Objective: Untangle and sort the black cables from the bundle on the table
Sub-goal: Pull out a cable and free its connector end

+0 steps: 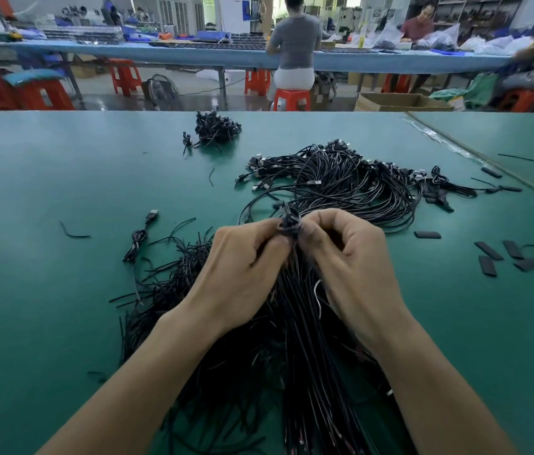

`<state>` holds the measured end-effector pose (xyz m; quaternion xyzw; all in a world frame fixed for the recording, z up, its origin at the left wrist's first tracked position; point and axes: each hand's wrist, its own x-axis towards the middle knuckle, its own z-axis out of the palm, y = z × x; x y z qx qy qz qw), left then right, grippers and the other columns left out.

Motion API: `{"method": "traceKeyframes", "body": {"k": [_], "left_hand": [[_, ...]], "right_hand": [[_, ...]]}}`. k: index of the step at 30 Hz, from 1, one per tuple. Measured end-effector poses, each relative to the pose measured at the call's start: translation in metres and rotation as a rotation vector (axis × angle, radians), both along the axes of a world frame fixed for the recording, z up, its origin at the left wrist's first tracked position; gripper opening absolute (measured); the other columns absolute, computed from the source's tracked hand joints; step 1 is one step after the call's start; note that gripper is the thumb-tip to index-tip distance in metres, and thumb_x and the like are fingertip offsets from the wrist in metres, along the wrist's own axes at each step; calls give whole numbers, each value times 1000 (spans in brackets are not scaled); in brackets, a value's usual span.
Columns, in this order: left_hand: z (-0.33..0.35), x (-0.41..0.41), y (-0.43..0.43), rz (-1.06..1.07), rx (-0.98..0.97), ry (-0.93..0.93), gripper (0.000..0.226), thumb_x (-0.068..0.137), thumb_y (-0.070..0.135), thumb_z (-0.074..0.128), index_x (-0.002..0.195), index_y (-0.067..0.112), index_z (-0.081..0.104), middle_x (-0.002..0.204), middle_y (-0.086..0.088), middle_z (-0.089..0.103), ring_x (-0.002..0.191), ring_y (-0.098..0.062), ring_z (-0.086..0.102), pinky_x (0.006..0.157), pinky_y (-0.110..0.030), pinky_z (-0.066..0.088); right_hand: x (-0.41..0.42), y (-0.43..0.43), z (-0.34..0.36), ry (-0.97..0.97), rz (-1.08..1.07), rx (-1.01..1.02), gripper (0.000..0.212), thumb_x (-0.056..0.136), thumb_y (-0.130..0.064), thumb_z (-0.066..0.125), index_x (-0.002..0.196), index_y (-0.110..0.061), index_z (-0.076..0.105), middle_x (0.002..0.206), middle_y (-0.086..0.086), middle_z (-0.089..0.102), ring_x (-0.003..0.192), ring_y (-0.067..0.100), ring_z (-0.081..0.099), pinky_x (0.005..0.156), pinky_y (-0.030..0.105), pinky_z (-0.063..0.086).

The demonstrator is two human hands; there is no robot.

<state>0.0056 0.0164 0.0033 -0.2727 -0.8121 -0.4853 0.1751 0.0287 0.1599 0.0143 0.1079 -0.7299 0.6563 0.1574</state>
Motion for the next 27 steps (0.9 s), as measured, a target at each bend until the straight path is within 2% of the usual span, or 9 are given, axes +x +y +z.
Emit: {"method": "traceKeyframes", "body": {"k": [2, 5, 9, 12, 14, 17, 19, 24, 27], "left_hand": [[2, -3, -3, -64, 112, -207, 34, 89, 40, 40, 69, 20, 60, 61, 12, 52, 59, -2, 42, 57, -20, 35], [5, -7, -7, -137, 253, -473, 52, 83, 55, 36, 85, 20, 74, 74, -5, 64, 75, -15, 49, 70, -39, 38], [9, -8, -9, -150, 262, -317, 29, 84, 52, 65, 106, 37, 77, 90, -14, 73, 79, -23, 60, 81, -50, 55], [8, -8, -14, -155, 230, -251, 34, 78, 44, 74, 112, 39, 74, 79, -1, 69, 68, -27, 46, 71, -32, 47], [8, -6, -15, -151, 193, -214, 38, 75, 44, 75, 113, 42, 73, 76, 18, 59, 64, -15, 38, 65, -18, 35], [8, -4, -11, -188, 227, -193, 29, 78, 42, 72, 106, 37, 77, 85, 14, 53, 68, -24, 43, 67, -25, 35], [7, -2, -10, -241, 290, -212, 26, 86, 46, 62, 98, 31, 79, 78, 11, 51, 61, -14, 44, 62, -20, 36], [6, 0, -9, -279, 246, -270, 72, 90, 78, 28, 91, 28, 80, 77, -4, 57, 63, -31, 42, 55, -32, 32], [7, 1, -12, -330, 99, -215, 88, 84, 86, 22, 104, 23, 79, 89, -5, 58, 72, -15, 51, 67, -27, 35]], "right_hand": [[0, 3, -1, 3, 1, 94, 14, 96, -19, 63, 83, -18, 67, 67, -2, 64, 65, 5, 52, 58, 37, 46], [0, 6, -2, 21, 6, 220, 14, 95, -19, 64, 81, -21, 67, 65, -19, 62, 60, -3, 51, 59, 12, 40], [0, 5, -7, -16, 31, 310, 10, 96, -21, 64, 87, -20, 69, 74, -12, 65, 64, -1, 56, 60, 15, 43], [-1, 5, -9, -55, 17, 287, 13, 97, -21, 62, 87, -22, 70, 69, -5, 67, 60, 5, 53, 56, 30, 48], [-2, 7, -10, -84, -18, 257, 17, 96, -20, 61, 82, -24, 69, 64, -5, 64, 57, 7, 50, 56, 37, 48], [-5, 10, -15, -141, -80, 193, 16, 95, -25, 65, 79, -23, 68, 62, -2, 62, 57, 11, 51, 57, 41, 46], [-7, 12, -18, -171, -111, 124, 18, 94, -27, 66, 77, -22, 68, 58, -4, 59, 53, 9, 48, 54, 35, 41], [-9, 12, -15, -120, -188, 86, 16, 94, -27, 66, 78, -23, 69, 61, -2, 66, 59, 6, 58, 65, 37, 51], [-8, 13, -11, -66, -216, 89, 15, 94, -28, 66, 80, -22, 69, 67, -4, 68, 65, 9, 59, 71, 43, 55]]}}
